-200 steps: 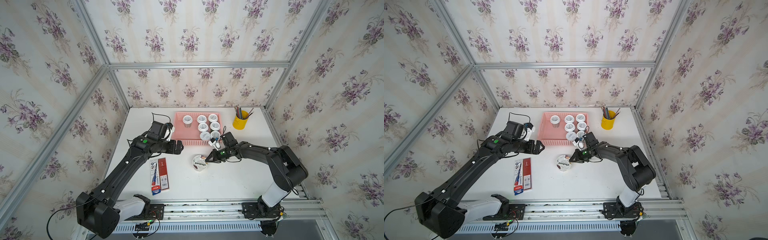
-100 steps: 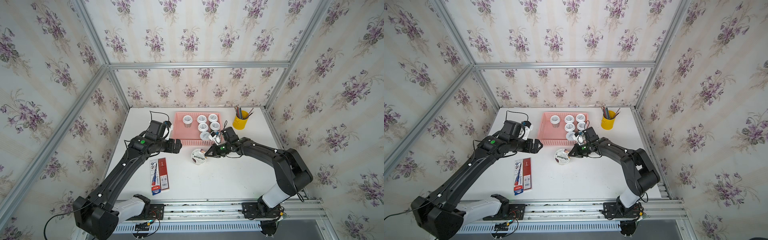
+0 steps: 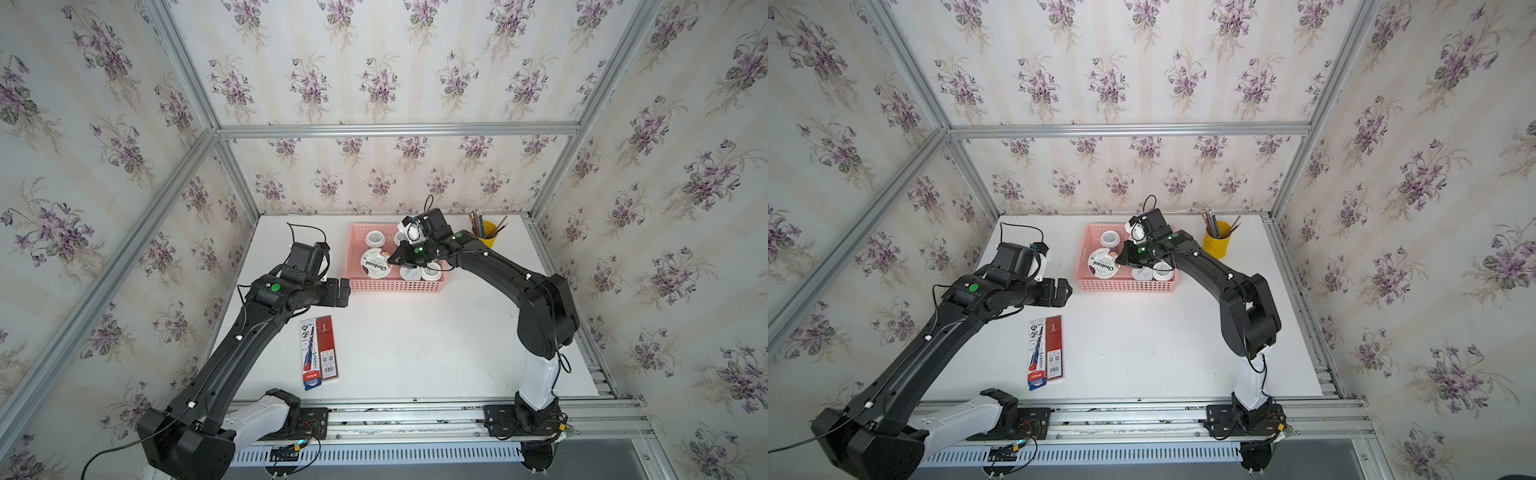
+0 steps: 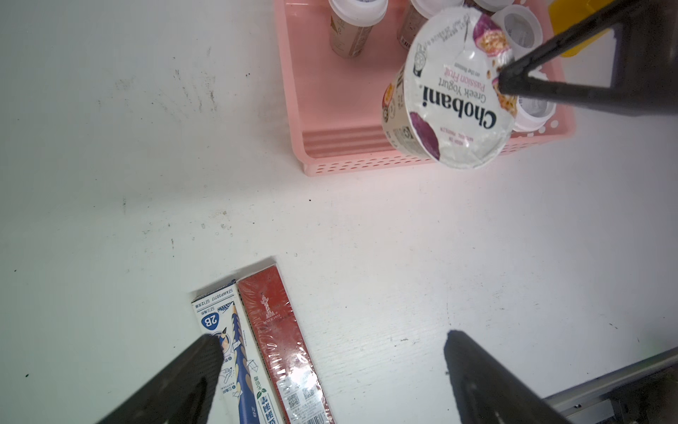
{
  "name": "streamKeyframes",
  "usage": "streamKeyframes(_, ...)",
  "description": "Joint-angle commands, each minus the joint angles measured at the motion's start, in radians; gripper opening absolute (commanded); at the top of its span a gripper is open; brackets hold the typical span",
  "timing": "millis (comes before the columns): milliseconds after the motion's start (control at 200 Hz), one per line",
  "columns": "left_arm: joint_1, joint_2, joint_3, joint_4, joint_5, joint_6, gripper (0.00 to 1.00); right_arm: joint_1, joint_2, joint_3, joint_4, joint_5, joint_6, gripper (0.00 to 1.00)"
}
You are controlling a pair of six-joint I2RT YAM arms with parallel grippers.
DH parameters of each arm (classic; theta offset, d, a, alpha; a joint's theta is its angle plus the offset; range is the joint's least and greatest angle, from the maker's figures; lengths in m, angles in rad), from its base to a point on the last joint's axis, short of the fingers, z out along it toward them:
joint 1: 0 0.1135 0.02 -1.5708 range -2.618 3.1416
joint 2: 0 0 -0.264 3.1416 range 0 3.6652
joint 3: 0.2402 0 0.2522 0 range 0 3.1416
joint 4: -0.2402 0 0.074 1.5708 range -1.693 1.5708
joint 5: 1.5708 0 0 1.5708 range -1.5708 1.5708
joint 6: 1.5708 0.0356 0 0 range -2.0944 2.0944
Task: Put the yogurt in the basket
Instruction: Place the yogurt in the basket.
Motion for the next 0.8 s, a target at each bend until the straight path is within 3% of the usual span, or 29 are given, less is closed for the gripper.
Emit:
streamKeyframes(0, 0.004, -0.002, -0.004, -0.004, -0.019, 0.01, 0.99, 0.002, 0.091, 0.12, -0.069, 0.061, 0.018, 0.06)
streamKeyframes(240, 0.025, 0.008, -0.006, 0.004, 0.002, 0.018, 0.99, 0.017, 0.277, 0.359, -0.19, 0.121, -0.013, 0.06)
streamKeyframes(794, 0.046, 0.017, -0.013, 0.012, 0.035, 0.018, 0.99, 0.026, 0.375, 0.41, -0.22, 0.211, -0.049, 0.06)
